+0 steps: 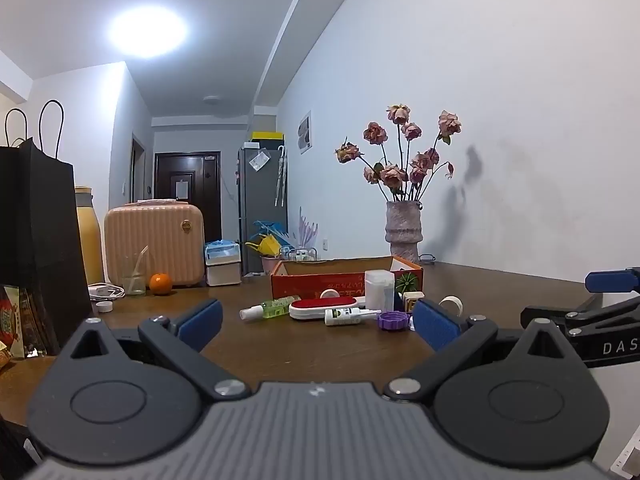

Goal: Organize rigid objects

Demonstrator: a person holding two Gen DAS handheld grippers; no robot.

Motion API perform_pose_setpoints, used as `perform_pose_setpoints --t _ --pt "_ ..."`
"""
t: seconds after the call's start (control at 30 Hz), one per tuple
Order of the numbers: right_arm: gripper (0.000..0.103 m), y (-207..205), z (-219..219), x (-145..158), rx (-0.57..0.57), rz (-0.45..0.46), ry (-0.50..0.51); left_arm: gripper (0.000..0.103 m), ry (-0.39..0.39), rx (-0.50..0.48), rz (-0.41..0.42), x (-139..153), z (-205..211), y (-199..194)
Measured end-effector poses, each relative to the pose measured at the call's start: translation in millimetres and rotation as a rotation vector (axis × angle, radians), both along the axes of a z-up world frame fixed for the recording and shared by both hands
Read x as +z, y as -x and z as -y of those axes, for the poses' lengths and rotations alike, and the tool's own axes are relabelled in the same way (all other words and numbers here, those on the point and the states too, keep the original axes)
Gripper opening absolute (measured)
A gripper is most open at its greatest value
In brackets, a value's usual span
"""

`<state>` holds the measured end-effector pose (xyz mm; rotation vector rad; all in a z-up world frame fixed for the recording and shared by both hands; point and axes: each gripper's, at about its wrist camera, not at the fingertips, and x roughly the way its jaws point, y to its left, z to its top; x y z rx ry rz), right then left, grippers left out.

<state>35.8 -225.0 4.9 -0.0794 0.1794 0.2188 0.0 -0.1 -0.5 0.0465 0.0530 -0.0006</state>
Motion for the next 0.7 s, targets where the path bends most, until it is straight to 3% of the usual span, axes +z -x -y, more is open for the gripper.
perform_pose_setpoints --t 0.7 --pt "0.103 -1.0 2.5 0.1 -0.006 0.008 -0.001 0.103 0.005 0.008 -0.012 1.8 -2.0 -1.5"
